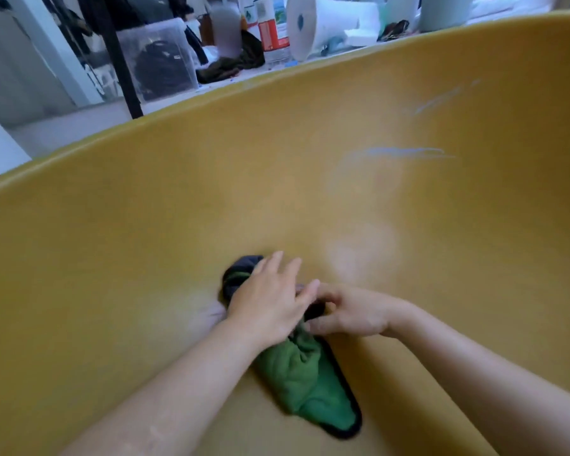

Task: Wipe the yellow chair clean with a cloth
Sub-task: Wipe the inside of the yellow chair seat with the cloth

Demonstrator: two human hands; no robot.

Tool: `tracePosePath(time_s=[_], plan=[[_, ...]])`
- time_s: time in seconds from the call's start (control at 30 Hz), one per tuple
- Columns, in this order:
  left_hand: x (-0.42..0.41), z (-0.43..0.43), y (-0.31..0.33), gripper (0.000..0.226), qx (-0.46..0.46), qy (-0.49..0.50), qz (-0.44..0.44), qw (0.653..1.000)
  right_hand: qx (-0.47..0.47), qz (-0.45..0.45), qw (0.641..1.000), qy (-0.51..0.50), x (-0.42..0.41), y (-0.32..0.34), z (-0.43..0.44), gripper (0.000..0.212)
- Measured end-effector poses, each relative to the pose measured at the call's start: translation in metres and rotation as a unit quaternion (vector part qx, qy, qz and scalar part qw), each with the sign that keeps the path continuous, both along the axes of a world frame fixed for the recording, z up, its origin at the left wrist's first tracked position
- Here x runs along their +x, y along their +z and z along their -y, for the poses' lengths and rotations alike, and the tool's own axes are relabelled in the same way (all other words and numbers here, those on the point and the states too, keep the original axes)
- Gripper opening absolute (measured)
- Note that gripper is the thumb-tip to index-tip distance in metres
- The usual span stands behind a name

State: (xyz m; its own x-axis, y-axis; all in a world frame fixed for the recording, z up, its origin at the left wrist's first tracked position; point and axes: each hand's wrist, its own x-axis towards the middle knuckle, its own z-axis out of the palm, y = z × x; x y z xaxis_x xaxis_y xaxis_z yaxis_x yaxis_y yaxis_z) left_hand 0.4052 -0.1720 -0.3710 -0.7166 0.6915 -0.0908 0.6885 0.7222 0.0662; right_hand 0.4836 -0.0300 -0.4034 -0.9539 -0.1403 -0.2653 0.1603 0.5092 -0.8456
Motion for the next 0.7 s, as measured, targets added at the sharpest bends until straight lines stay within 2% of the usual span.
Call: tracePosePath(time_s=[0.07,0.1,0.2,0.27,0.33,0.4,0.47,0.53,0.57,0.63,0.7], plan=[[0.003,0.013,0.005,0.060,-0.078,-0.028,-0.154,0.985,0.058,-0.046,0.994,-0.078,0.014,-0.013,-0.027,0.045],[0.008,0.015,0.005,0.064,-0.111,-0.031,-0.177,0.977,0.101,-0.079,0.983,-0.128,0.019,-0.021,-0.037,0.044],[0.027,0.001,-0.005,0.092,-0.213,0.003,-0.110,0.971,0.183,-0.158,0.952,-0.189,0.031,-0.048,-0.038,0.043],[0.029,-0.003,-0.016,0.089,-0.247,0.017,-0.082,0.966,0.246,-0.194,0.930,-0.192,0.036,-0.062,-0.024,0.044],[0.009,0.007,-0.013,0.070,-0.209,-0.039,-0.131,0.968,0.306,-0.203,0.905,-0.214,0.041,-0.067,-0.016,0.049],[-0.027,0.020,0.002,0.060,-0.142,-0.111,-0.208,0.961,0.349,-0.166,0.882,-0.269,0.040,-0.069,-0.020,0.053],[-0.064,0.025,0.012,0.060,-0.026,-0.078,-0.230,0.970,0.386,-0.114,0.872,-0.279,0.037,-0.073,-0.017,0.059],[-0.063,0.008,0.005,0.061,0.074,-0.034,-0.185,0.979,0.381,-0.107,0.875,-0.279,0.035,-0.074,-0.014,0.061],[-0.051,-0.004,-0.008,0.062,0.095,-0.036,-0.149,0.984,0.363,-0.111,0.878,-0.292,0.036,-0.073,-0.017,0.057],[-0.008,-0.027,-0.038,0.061,0.085,-0.106,-0.078,0.988,0.348,-0.118,0.876,-0.313,0.039,-0.065,-0.030,0.053],[0.039,-0.044,-0.053,0.055,0.064,-0.202,-0.009,0.977,0.386,-0.131,0.857,-0.315,0.043,-0.061,-0.049,0.050]])
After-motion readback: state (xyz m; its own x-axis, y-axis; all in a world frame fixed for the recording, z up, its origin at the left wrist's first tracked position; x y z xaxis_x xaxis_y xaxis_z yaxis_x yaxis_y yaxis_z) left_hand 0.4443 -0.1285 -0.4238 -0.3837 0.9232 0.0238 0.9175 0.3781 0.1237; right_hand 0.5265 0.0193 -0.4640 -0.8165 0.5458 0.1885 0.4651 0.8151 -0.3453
